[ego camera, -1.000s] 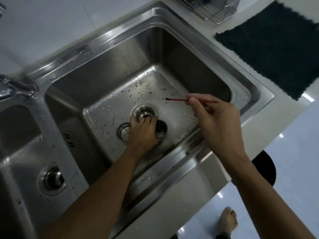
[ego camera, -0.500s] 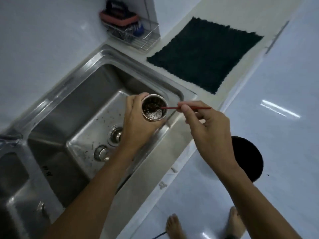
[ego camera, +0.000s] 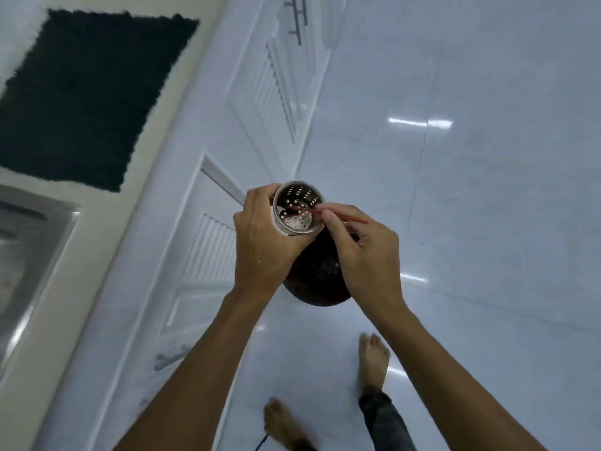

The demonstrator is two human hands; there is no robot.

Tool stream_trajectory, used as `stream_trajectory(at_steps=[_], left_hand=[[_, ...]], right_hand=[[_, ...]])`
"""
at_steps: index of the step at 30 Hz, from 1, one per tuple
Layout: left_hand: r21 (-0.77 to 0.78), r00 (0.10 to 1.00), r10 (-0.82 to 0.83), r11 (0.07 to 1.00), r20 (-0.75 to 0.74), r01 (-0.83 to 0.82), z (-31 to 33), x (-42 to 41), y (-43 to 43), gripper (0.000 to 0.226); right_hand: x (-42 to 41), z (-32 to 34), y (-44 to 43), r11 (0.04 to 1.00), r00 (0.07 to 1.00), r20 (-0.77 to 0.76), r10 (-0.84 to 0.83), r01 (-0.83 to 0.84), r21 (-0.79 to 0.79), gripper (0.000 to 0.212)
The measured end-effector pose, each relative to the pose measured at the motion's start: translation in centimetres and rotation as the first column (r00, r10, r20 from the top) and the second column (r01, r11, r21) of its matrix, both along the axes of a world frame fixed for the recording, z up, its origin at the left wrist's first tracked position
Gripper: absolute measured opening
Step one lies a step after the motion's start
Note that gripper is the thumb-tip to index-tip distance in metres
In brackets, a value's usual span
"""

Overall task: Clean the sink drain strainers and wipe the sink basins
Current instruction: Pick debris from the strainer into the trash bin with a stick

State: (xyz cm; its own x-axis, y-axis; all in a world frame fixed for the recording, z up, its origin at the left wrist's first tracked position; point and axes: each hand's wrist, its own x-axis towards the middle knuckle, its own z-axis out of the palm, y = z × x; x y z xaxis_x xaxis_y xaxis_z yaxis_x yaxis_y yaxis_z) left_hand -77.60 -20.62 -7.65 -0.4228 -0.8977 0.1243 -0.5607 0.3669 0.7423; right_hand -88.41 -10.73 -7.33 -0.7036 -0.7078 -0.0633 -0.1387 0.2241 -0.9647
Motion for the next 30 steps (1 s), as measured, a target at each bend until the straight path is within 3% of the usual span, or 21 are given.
stream_trajectory(at_steps=[5, 13, 17, 21, 26, 30], left_hand=[[0.045, 0.981, -0.106, 0.994, 0.165, 0.099, -7.9, -2.4, 1.5, 0.072], [0.056, 0.908, -0.217, 0.976, 0.359, 0.211, -16.6, -3.2, 2.0, 0.071], [0.038, 0.878, -0.202, 0.978, 0.433, 0.206, -18.9, -3.2, 1.8, 0.073], [0.035, 0.875, -0.198, 0.978, 0.441, 0.204, -19.8, -3.1, 1.8, 0.073], [0.028, 0.856, -0.201, 0.977, 0.477, 0.213, -20.0, -2.8, 1.3, 0.074], [0.074, 0.836, -0.232, 0.971, 0.497, 0.226, -20.3, -2.3, 1.1, 0.074]], right_hand=[[-1.8, -7.8, 2.7, 0.983, 0.989, 0.060, -0.132, 0.123, 0.133, 0.019], [-0.4, -15.6, 4.3, 0.965, 0.980, 0.122, -0.160, 0.129, 0.230, 0.021], [-0.7, -17.8, 3.9, 0.947, 0.971, 0.114, -0.209, 0.172, 0.273, 0.022], [0.4, -18.2, 4.0, 0.967, 0.986, 0.121, -0.115, 0.084, 0.240, 0.021], [-0.1, -19.2, 3.8, 0.935, 0.972, 0.129, -0.197, 0.147, 0.322, 0.021], [0.7, -19.6, 3.6, 0.957, 0.985, 0.123, -0.123, 0.085, 0.278, 0.020]])
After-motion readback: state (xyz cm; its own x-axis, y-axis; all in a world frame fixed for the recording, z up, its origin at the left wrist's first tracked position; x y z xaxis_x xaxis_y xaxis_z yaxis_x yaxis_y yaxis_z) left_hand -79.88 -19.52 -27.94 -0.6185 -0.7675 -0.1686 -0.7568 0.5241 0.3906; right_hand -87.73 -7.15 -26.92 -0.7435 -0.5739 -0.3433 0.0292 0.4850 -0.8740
